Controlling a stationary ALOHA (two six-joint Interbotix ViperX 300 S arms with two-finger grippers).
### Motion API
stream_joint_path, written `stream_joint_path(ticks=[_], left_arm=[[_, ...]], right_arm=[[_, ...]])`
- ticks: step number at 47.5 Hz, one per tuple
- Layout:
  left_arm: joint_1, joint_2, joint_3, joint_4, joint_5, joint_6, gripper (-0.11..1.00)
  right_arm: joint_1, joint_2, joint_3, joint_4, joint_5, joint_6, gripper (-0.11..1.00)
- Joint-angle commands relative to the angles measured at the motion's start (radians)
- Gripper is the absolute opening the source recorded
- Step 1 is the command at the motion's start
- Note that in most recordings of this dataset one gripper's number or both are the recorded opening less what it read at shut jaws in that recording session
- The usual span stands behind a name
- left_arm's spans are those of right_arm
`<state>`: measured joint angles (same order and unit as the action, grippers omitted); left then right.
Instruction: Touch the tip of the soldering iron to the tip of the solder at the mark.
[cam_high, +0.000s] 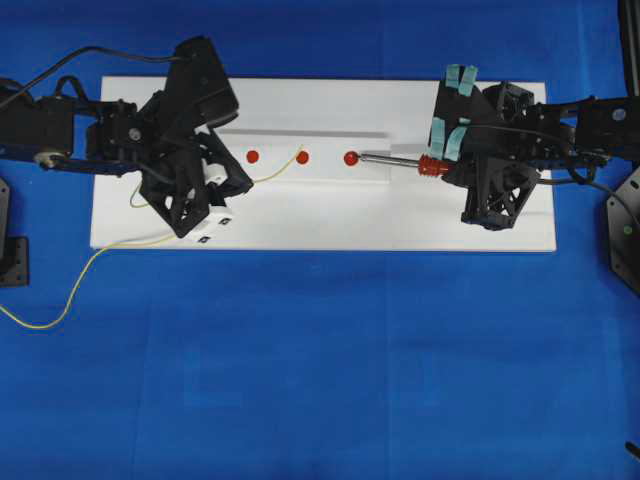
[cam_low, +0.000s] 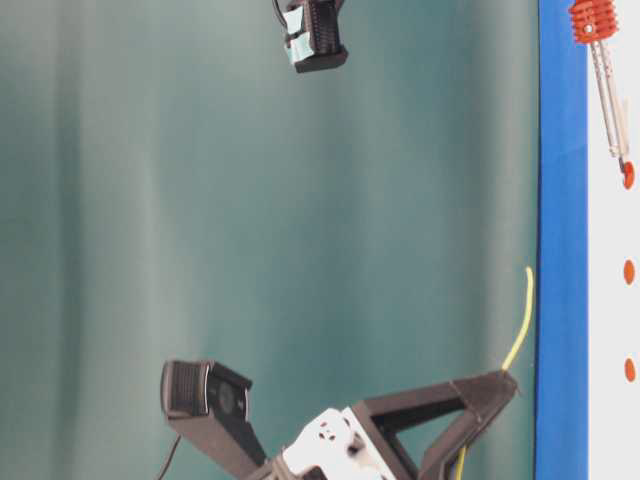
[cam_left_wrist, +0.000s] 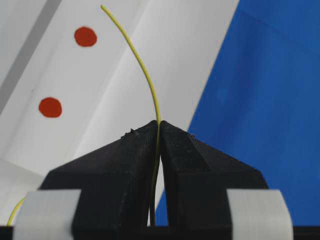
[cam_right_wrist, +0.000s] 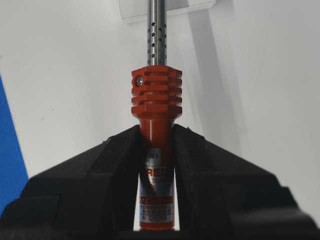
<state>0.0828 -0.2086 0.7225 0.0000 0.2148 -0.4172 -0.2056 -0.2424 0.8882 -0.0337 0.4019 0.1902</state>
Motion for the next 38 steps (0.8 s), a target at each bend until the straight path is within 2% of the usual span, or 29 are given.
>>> stream_joint_path(ticks=[1, 10, 27, 38], left_arm=[[0.000, -0.032, 0.003, 0.003, -0.014, -0.002, 0.02], [0.000, -0.064, 0.038, 0.003, -0.026, 0.000, 0.02], [0.000, -0.137, 0.118, 0.003, -0.101, -0.002, 0.02], [-0.003, -0.143, 0.127, 0.003, -0.120, -0.002, 0.02]], right_arm=[[-0.002, -0.015, -0.025, -0.002, -0.011, 0.000, 0.07], [-0.002, -0.094, -0.003, -0.002, -0.012, 0.002, 0.07], [-0.002, -0.377, 0.109, 0.002, -0.048, 0.011, 0.07], [0.000, -0.419, 0.123, 0.003, -0.048, 0.040, 0.06]])
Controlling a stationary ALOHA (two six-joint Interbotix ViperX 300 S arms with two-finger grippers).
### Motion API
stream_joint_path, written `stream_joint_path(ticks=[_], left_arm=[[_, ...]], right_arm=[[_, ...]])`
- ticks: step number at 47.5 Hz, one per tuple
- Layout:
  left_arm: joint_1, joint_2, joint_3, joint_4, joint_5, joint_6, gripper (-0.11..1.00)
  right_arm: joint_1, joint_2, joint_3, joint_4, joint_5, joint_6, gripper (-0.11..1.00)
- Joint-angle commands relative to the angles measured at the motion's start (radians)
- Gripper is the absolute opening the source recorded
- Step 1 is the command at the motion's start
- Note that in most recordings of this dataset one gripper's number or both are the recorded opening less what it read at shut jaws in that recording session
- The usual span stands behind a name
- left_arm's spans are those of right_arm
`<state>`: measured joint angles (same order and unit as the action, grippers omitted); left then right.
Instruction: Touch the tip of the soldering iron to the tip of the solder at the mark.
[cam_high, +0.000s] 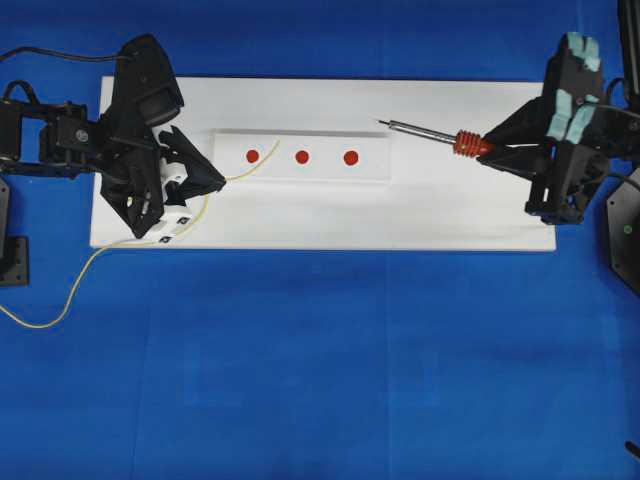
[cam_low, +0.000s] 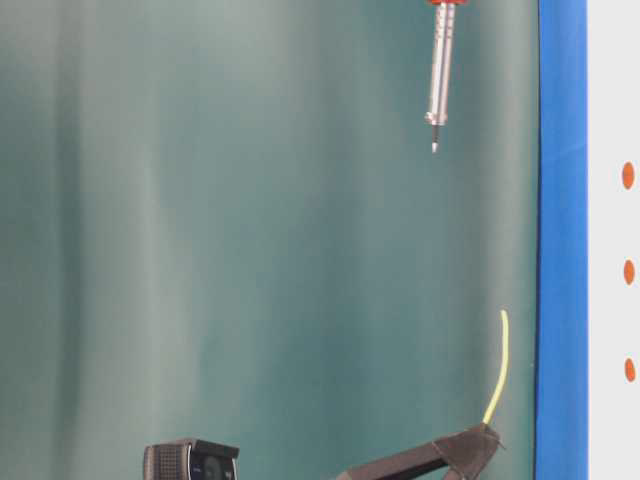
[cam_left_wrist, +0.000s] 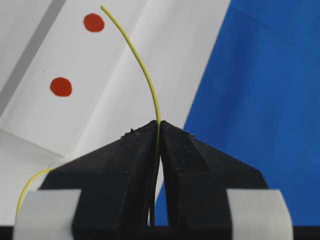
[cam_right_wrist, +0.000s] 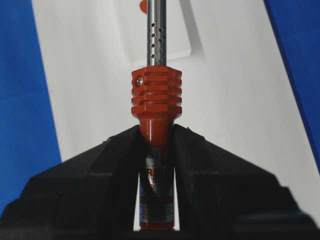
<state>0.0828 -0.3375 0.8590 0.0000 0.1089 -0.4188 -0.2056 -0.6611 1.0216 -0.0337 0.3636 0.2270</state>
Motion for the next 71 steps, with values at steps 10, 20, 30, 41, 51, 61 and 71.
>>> stream_joint_path(ticks=[10, 20, 30, 41, 51, 61, 71], left_arm=[[-0.077, -0.020, -0.009, 0.000, -0.034, -0.028, 0.02], [-0.236, -0.021, -0.002, 0.000, -0.075, -0.120, 0.02], [-0.403, -0.008, 0.002, 0.000, -0.129, -0.164, 0.02], [-0.512, 0.100, 0.008, 0.003, -0.212, -0.126, 0.02], [-0.551, 0.249, 0.003, 0.003, -0.298, -0.098, 0.02], [-0.578, 0.374, 0.000, 0.003, -0.382, -0.072, 0.02], [-0.581, 0.417, -0.006, 0.003, -0.391, -0.051, 0.02]], right_arm=[[0.095, -0.021, -0.008, 0.026, -0.057, 0.051, 0.07], [0.301, -0.035, -0.005, 0.028, -0.115, 0.112, 0.06], [0.494, 0.043, -0.009, 0.028, -0.204, 0.129, 0.07], [0.575, 0.227, -0.012, 0.032, -0.318, 0.152, 0.07], [0.607, 0.411, -0.032, 0.031, -0.411, 0.155, 0.07], [0.630, 0.541, -0.057, 0.032, -0.476, 0.155, 0.07], [0.658, 0.637, -0.072, 0.034, -0.563, 0.156, 0.06]])
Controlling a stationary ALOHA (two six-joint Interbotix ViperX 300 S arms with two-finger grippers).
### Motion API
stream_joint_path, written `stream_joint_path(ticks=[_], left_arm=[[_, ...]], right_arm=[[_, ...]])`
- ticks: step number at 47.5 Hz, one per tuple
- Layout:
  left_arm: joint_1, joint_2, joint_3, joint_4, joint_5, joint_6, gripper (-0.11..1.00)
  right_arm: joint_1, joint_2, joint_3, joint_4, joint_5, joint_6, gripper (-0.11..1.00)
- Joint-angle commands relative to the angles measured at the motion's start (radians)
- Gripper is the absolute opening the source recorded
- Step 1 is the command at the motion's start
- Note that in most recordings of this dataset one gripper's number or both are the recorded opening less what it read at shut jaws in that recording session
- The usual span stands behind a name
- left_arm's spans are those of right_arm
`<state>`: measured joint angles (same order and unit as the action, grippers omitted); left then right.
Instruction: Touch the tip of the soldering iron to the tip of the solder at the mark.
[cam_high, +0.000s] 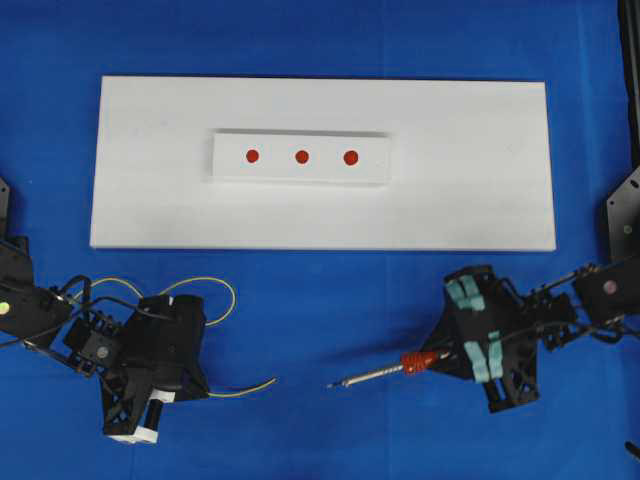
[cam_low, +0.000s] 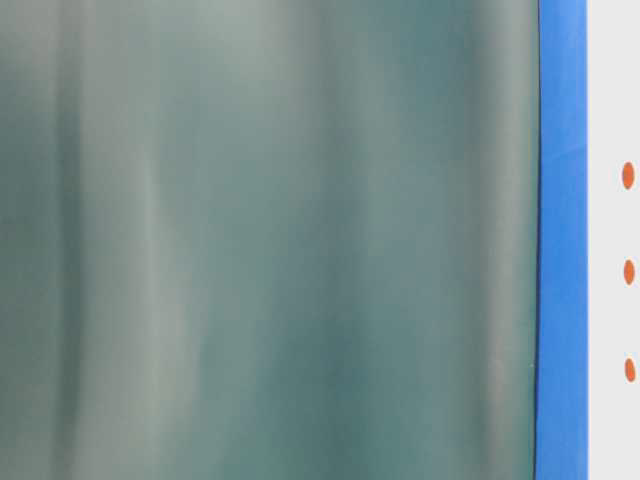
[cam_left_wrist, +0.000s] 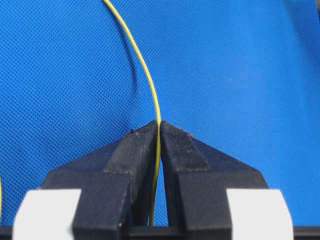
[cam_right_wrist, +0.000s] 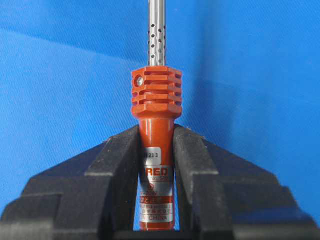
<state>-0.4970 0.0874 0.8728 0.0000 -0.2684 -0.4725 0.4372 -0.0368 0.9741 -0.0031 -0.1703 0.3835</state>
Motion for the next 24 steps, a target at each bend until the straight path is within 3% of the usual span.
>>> stream_joint_path(ticks=[1, 15, 19, 24], left_arm=[[-0.002, -0.008, -0.021, 0.003, -0.012, 0.003, 0.02], [-0.012, -0.008, -0.023, 0.003, 0.002, 0.031, 0.02], [-0.020, -0.008, -0.029, 0.003, 0.002, 0.029, 0.06], [-0.035, -0.020, -0.038, 0.003, 0.003, 0.026, 0.30]], right_arm=[[0.020, 0.018, -0.028, 0.003, -0.032, -0.002, 0.06], [0.040, 0.064, -0.071, 0.018, -0.028, 0.000, 0.11], [0.040, 0.064, -0.074, 0.029, -0.026, 0.000, 0.27], [0.040, 0.058, -0.078, 0.049, -0.020, 0.000, 0.58]])
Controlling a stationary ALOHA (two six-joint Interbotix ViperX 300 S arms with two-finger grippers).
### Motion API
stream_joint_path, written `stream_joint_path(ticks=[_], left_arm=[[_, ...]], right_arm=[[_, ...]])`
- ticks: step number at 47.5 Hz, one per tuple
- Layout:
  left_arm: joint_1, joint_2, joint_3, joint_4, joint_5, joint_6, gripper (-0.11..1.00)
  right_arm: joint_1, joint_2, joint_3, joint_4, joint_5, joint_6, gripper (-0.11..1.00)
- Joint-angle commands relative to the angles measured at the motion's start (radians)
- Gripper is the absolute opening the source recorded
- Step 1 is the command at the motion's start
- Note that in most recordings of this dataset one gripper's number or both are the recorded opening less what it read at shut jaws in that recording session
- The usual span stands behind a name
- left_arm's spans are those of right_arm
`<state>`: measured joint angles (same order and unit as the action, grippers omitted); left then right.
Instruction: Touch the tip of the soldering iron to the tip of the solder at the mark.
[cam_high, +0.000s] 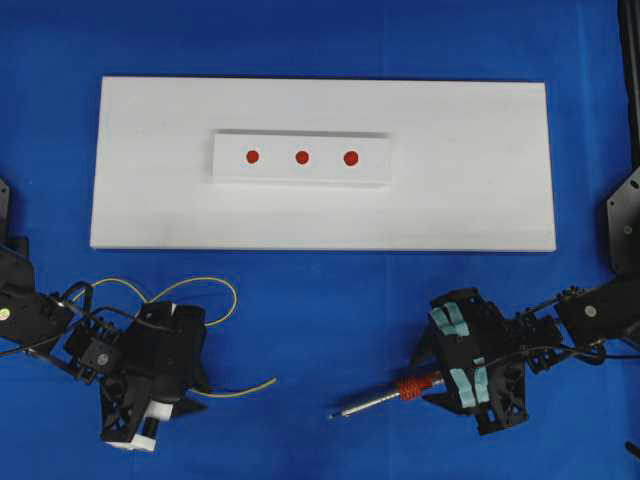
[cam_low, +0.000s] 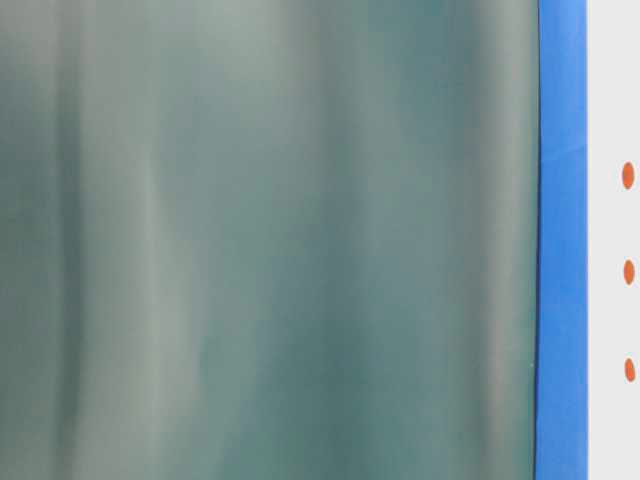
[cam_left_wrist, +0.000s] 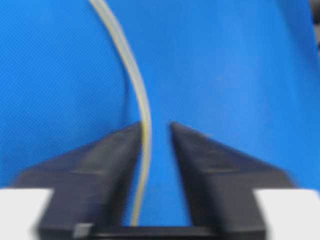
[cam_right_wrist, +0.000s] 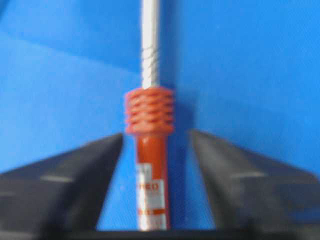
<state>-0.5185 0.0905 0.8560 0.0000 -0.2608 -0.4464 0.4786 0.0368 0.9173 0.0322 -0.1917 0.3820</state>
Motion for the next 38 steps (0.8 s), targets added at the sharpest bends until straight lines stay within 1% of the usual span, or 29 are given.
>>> stream_joint_path(ticks=[1, 2, 4, 6, 9, 11, 16, 23, 28, 38], left_arm=[[-0.017, -0.028, -0.023, 0.003, -0.005, 0.000, 0.37], [-0.018, -0.034, -0.025, 0.003, -0.003, 0.002, 0.45], [-0.020, -0.052, -0.025, 0.003, 0.003, 0.005, 0.58], [-0.023, -0.072, -0.025, 0.003, 0.014, 0.006, 0.69], [-0.020, -0.107, -0.023, 0.003, 0.046, 0.008, 0.84], [-0.020, -0.143, -0.021, 0.003, 0.083, 0.009, 0.88], [-0.017, -0.213, -0.021, 0.003, 0.164, 0.014, 0.86], [0.003, -0.307, -0.017, 0.003, 0.258, 0.035, 0.85], [0.046, -0.376, -0.003, 0.003, 0.288, 0.080, 0.85], [0.164, -0.502, 0.072, 0.003, 0.288, 0.209, 0.85]], right_arm=[[-0.002, -0.017, -0.023, 0.015, 0.005, 0.002, 0.64], [-0.002, -0.023, -0.025, 0.015, 0.009, 0.002, 0.69], [-0.002, -0.035, -0.029, 0.015, 0.020, 0.002, 0.82], [-0.003, -0.051, -0.035, 0.015, 0.035, 0.000, 0.89], [-0.006, -0.087, -0.044, 0.014, 0.069, -0.002, 0.89], [-0.009, -0.115, -0.049, 0.012, 0.100, -0.005, 0.86], [-0.018, -0.201, -0.069, 0.002, 0.179, -0.011, 0.83], [-0.052, -0.308, -0.072, -0.048, 0.256, -0.011, 0.84], [-0.101, -0.393, -0.060, -0.089, 0.291, -0.011, 0.83], [-0.219, -0.581, 0.000, -0.190, 0.305, -0.011, 0.83]])
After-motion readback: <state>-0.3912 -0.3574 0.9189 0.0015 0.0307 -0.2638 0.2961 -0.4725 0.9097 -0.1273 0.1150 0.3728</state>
